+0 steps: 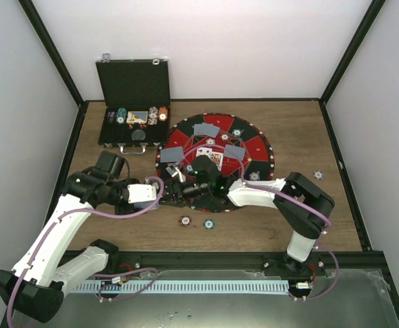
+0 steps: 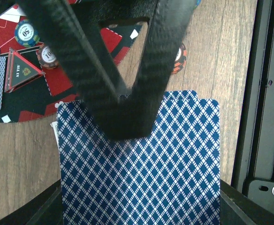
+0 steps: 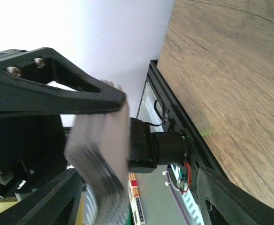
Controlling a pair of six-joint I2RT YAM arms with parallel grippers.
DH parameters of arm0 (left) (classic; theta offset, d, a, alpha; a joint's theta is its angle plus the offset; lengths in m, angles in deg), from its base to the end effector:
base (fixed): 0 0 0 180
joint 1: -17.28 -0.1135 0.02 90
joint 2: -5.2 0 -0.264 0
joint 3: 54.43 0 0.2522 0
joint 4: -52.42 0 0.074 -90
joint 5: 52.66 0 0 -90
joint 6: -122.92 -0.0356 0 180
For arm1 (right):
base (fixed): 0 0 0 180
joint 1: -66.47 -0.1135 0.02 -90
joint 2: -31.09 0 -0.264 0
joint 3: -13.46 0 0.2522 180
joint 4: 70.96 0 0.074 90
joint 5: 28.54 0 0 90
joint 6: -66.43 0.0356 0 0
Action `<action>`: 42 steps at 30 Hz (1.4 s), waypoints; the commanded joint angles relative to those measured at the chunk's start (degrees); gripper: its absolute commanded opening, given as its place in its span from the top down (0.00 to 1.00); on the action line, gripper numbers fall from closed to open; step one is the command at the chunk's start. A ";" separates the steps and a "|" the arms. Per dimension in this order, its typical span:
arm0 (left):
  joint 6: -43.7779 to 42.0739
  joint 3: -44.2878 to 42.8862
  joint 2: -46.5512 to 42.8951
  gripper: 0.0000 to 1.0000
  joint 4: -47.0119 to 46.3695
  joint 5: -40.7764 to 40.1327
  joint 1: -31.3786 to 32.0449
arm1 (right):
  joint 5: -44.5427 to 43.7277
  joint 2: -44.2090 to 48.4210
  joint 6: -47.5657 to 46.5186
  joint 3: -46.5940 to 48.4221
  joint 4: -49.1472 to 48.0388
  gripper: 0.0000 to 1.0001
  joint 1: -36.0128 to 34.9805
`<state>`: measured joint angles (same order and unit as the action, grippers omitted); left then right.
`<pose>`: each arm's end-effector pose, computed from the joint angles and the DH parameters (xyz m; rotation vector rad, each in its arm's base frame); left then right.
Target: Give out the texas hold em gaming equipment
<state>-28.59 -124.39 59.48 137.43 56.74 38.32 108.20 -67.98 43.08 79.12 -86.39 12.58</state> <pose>0.1326 -0.0637 0.2953 1.8289 1.9571 -0.2605 0.1946 0.3108 0.2050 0.4656 -2.3831 -1.9585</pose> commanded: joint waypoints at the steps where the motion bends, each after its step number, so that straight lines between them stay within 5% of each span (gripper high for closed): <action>1: 0.12 -1.63 -0.21 0.92 -0.23 1.77 -0.04 | -0.05 -2.19 -1.85 6.36 3.00 0.30 -1.88; 13: -0.09 -1.46 -0.65 0.92 -0.22 1.26 -0.05 | 1.08 -8.62 -2.80 11.07 5.19 0.32 -2.60; 26: -0.22 -2.04 -0.60 0.92 -0.25 1.77 -0.04 | 1.01 -5.80 -1.90 2.30 3.31 0.41 2.22; 42: -0.19 -2.68 -0.93 0.92 -0.10 2.56 -0.10 | -2.71 -3.43 -7.90 0.22 13.74 0.42 4.71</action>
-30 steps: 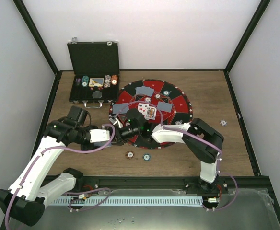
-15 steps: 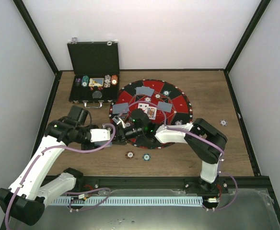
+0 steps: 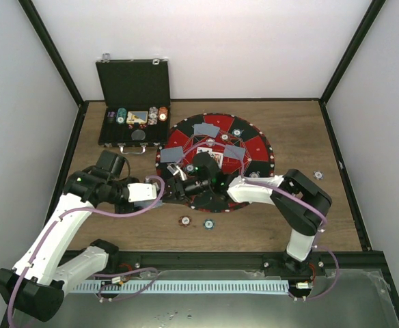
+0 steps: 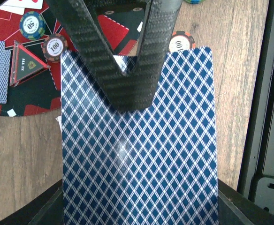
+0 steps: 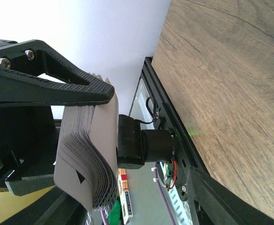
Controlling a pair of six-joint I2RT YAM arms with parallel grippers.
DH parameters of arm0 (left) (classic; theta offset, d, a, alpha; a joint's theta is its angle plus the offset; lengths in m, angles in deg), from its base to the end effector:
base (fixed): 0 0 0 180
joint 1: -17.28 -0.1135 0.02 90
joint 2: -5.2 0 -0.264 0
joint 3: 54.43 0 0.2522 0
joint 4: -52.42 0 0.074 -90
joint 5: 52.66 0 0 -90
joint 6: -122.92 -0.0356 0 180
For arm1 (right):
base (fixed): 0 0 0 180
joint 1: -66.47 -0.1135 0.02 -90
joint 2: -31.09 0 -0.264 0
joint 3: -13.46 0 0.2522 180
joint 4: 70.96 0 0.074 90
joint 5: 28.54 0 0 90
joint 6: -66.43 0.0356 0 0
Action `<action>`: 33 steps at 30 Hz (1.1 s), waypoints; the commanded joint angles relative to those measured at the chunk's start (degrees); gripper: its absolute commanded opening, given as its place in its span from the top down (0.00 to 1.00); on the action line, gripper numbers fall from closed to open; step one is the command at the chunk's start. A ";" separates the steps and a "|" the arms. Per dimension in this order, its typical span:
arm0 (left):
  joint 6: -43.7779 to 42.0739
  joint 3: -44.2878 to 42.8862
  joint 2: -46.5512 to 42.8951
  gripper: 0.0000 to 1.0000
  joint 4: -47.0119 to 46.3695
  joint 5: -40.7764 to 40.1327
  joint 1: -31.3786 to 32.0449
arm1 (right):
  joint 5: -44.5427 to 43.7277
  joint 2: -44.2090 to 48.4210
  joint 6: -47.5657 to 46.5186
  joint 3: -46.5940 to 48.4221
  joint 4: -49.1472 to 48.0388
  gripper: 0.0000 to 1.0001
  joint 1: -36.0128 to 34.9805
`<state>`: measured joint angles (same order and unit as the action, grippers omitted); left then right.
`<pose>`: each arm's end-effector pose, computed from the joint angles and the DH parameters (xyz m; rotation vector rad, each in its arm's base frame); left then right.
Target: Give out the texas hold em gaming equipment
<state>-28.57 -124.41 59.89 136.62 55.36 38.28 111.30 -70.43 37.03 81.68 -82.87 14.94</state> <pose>0.1356 -0.0639 0.2948 1.8273 1.9640 -0.2262 0.2112 0.3096 0.1984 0.5564 -2.3999 -1.9384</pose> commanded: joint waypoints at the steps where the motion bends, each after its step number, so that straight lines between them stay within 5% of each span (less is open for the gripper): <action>1: -0.26 -2.59 -1.42 0.92 0.61 3.87 0.01 | -6.08 -0.74 -1.88 -2.34 10.49 0.42 2.39; 7: -0.40 -1.54 -1.53 0.92 0.18 3.61 -0.01 | -5.23 3.74 0.98 -2.95 6.47 0.43 2.32; 12: -0.38 -0.29 -1.65 0.92 -0.63 3.39 -0.07 | -4.75 7.04 3.44 -2.41 3.13 0.53 0.59; 24: -1.02 1.62 -2.10 0.92 -1.16 0.86 -0.06 | -5.96 8.08 4.98 -3.12 1.99 0.99 -2.97; 33: -1.11 4.64 -2.28 0.92 -2.93 -1.24 -0.05 | -5.80 12.44 -0.27 -4.61 11.24 0.99 0.55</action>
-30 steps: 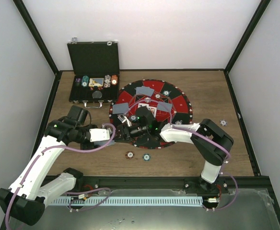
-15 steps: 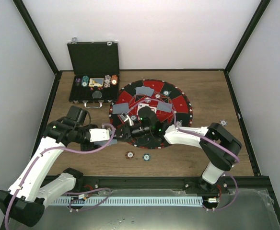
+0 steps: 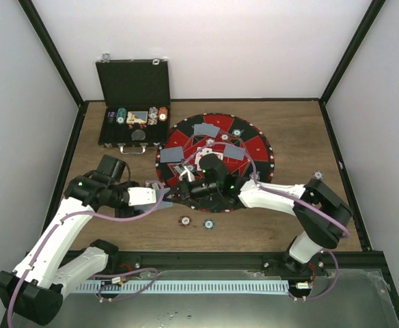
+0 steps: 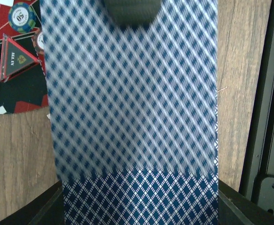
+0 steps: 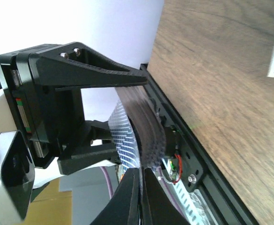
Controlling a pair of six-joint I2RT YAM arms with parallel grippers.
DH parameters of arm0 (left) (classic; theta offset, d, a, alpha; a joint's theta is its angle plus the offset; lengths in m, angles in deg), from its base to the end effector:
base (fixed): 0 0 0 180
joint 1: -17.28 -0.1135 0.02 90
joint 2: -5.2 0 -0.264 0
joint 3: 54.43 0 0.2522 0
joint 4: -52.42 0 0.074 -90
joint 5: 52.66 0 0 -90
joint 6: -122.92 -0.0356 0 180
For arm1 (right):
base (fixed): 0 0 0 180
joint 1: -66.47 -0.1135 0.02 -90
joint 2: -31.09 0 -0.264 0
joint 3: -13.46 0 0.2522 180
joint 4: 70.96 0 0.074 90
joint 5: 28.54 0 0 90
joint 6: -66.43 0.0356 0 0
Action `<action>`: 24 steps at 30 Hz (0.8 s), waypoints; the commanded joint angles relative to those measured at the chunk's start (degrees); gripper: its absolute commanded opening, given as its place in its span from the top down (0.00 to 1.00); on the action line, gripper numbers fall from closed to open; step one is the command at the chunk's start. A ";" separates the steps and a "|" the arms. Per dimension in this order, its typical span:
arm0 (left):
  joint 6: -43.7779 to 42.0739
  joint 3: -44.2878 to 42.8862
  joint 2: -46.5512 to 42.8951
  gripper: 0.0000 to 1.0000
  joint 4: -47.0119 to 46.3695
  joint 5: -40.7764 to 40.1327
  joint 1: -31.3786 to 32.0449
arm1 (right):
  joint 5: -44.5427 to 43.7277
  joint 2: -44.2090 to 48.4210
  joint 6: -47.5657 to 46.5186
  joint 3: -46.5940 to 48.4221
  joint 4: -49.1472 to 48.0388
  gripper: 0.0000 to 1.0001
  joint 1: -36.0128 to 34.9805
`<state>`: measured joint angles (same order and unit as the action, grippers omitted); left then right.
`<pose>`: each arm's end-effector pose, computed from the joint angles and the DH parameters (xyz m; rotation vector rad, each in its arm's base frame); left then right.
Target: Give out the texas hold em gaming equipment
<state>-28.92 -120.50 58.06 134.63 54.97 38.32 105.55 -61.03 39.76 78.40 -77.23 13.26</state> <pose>0.1313 -0.0621 0.2808 1.8352 1.9620 -0.2168 0.1881 0.2928 0.2266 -0.4506 2.4273 1.8990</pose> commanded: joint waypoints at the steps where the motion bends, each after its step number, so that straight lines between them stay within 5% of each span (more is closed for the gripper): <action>1: -0.74 0.84 -0.33 0.93 -1.16 -0.78 -0.06 | 0.14 3.78 -3.63 -1.61 6.67 0.99 2.74; 7: -0.74 3.28 0.69 0.93 -3.30 -3.39 -0.04 | 2.08 7.47 -8.45 -2.44 12.67 0.99 8.47; 14: -1.43 10.30 2.64 0.96 -10.04 -8.43 -1.25 | 5.79 10.06 -16.55 -2.09 21.25 0.99 23.19; 24: -10.81 13.52 12.16 0.96 -16.39 -5.44 -17.37 | 3.74 -1.15 -25.88 4.14 29.80 0.99 45.51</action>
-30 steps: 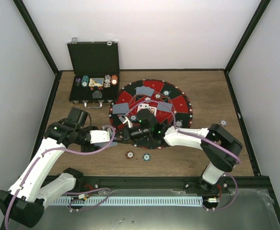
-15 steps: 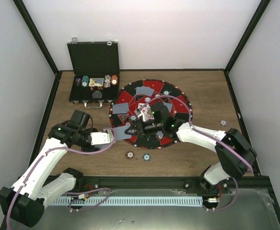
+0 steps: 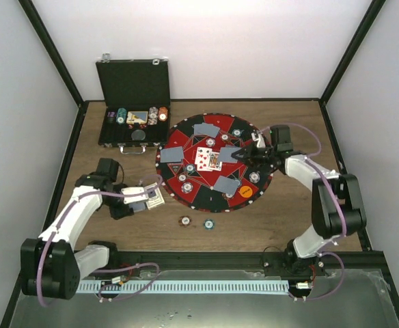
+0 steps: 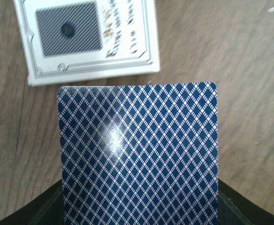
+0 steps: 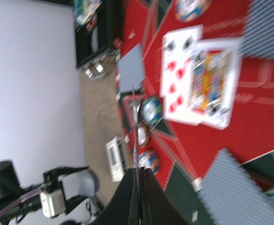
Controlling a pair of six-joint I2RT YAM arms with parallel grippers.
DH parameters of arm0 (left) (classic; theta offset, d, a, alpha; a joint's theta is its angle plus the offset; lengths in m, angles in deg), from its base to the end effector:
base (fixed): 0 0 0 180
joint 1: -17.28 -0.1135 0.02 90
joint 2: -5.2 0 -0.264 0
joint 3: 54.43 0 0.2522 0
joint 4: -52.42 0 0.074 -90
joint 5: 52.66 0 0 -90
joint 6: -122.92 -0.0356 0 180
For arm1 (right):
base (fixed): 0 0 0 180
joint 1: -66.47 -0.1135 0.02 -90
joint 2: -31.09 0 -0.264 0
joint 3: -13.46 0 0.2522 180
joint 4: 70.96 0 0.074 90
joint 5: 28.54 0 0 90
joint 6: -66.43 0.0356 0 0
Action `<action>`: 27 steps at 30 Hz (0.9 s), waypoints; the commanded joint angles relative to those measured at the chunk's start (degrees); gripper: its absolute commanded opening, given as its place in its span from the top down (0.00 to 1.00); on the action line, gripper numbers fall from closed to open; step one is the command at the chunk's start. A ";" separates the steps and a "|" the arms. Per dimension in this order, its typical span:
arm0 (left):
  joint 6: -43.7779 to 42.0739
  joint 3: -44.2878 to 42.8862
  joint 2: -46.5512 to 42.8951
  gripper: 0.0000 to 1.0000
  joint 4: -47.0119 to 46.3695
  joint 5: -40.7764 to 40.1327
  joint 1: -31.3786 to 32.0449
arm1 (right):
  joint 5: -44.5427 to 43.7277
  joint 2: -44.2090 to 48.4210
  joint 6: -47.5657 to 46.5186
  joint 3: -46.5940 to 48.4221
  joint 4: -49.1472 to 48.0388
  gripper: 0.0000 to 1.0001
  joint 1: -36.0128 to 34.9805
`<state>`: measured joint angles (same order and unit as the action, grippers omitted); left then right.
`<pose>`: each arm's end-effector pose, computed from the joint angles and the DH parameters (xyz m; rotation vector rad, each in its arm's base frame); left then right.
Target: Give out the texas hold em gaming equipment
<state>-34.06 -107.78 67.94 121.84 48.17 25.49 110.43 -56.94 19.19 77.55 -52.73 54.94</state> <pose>0.1664 -0.0308 0.2001 1.7768 2.2638 -0.0994 0.3019 0.0890 0.2096 0.1779 2.4245 1.4478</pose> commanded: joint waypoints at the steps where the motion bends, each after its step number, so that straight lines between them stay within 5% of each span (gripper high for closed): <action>1: -6.71 1.25 2.70 0.96 -4.12 1.24 -5.61 | -1.51 -7.33 -5.91 6.17 5.73 0.99 4.60; 15: -9.35 6.91 12.79 0.92 -14.51 0.52 -10.26 | -5.64 -26.03 -11.15 17.34 8.78 0.99 7.14; 17: -9.03 6.77 14.10 0.80 -14.54 0.38 -10.30 | -5.64 -26.84 -11.48 17.76 8.87 0.99 7.43; 21: -8.54 6.95 14.49 0.33 -13.27 0.24 -10.32 | -5.91 -28.28 -12.64 19.54 10.77 0.99 7.66; 24: -8.90 7.36 12.28 0.07 -11.52 0.91 -10.30 | -5.91 -28.38 -13.11 19.93 11.57 0.92 7.66; 27: -9.14 6.52 9.29 0.00 -8.60 2.49 -10.31 | -6.85 -28.06 -13.82 20.67 13.43 0.76 7.66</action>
<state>-41.97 -102.10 79.56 109.34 50.03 15.33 104.68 -84.70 7.17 95.54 -42.48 61.96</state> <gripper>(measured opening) 0.987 0.140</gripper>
